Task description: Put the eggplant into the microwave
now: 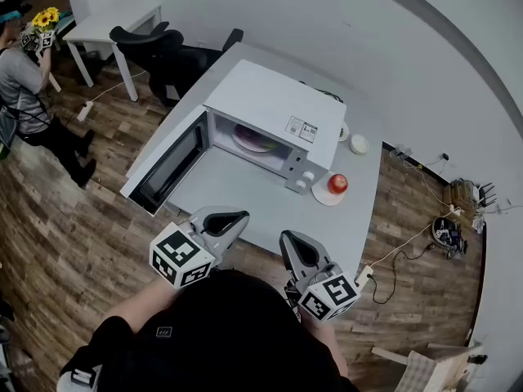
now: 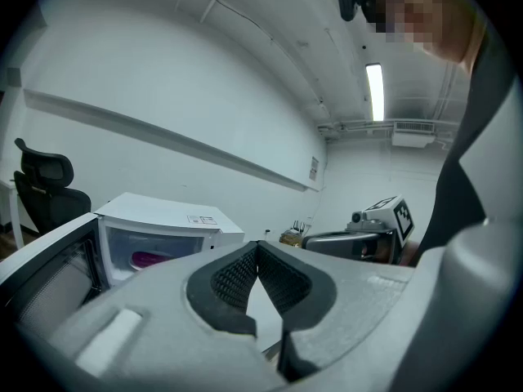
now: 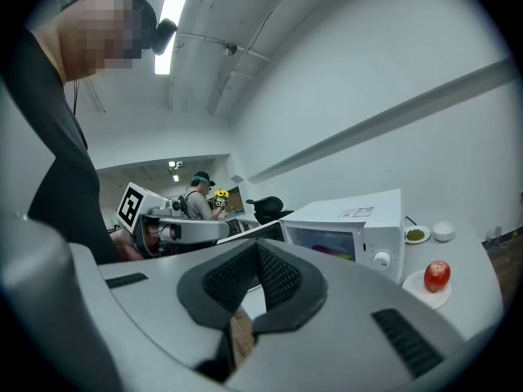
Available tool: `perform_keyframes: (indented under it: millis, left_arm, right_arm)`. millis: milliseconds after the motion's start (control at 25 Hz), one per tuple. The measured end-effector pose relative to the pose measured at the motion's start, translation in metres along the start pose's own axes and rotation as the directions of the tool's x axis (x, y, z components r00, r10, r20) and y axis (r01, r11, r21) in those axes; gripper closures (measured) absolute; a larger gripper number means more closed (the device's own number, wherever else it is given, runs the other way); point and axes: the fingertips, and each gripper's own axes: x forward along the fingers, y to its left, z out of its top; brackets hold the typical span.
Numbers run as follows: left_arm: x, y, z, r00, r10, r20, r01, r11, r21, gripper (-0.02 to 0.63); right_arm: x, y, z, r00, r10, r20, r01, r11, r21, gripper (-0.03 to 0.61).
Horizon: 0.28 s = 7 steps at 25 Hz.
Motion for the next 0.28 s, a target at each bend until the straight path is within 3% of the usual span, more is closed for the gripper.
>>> perform_keyframes:
  millis: [280]
  left_arm:
    - [0.0031,0.0027,0.0008,1.0,-0.015,-0.005,0.015,1.0,0.002,0.604]
  right_arm:
    - [0.0025,-0.0054,0.0029,1.0,-0.018,0.013,0.018,1.0,0.0,0.565]
